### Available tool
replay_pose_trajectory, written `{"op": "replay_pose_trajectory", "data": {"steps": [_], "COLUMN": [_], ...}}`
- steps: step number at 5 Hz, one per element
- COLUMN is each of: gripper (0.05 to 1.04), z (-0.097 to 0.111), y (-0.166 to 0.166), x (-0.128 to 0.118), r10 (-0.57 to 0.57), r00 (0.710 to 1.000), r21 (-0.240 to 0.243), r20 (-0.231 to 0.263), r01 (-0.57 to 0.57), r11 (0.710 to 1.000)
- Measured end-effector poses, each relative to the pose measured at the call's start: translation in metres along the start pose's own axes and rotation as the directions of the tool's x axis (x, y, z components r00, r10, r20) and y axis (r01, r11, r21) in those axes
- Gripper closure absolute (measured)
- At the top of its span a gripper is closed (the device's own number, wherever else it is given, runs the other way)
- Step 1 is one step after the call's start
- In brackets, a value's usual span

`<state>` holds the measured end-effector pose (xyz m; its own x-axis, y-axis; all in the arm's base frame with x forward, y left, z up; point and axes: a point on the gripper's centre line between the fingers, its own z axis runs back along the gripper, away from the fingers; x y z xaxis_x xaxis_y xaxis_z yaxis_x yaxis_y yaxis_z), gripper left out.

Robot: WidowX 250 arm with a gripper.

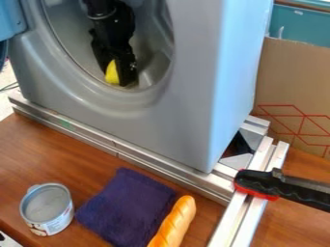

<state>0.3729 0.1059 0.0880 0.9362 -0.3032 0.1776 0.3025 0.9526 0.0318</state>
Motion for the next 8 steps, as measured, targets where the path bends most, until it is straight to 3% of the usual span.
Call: {"op": "replay_pose_trajectory", "data": {"steps": [1,3,4,5,6,8], "gripper": [0.268,0.268,0.268,0.268,0.268,0.268], "z": [0.000,0.045,0.069,0.068,0.055,0.016], "y": [0.000,-0.017,-0.029,-0.039,-0.043,-0.031], "x": [-0.003,-0.038,-0.073,-0.121,-0.158,-0.173], "r10": [0.028,0.099,0.152,0.158,0.147,0.037], "r00": [1.000,0.994,0.986,0.987,0.983,0.990], "r21": [0.023,0.108,0.087,0.052,0.068,0.156], "r20": [0.000,0.041,0.066,-0.012,-0.106,-0.135], "r01": [-0.028,-0.103,-0.157,-0.157,-0.141,-0.016], "r11": [0.999,0.989,0.984,0.986,0.988,0.988]}}
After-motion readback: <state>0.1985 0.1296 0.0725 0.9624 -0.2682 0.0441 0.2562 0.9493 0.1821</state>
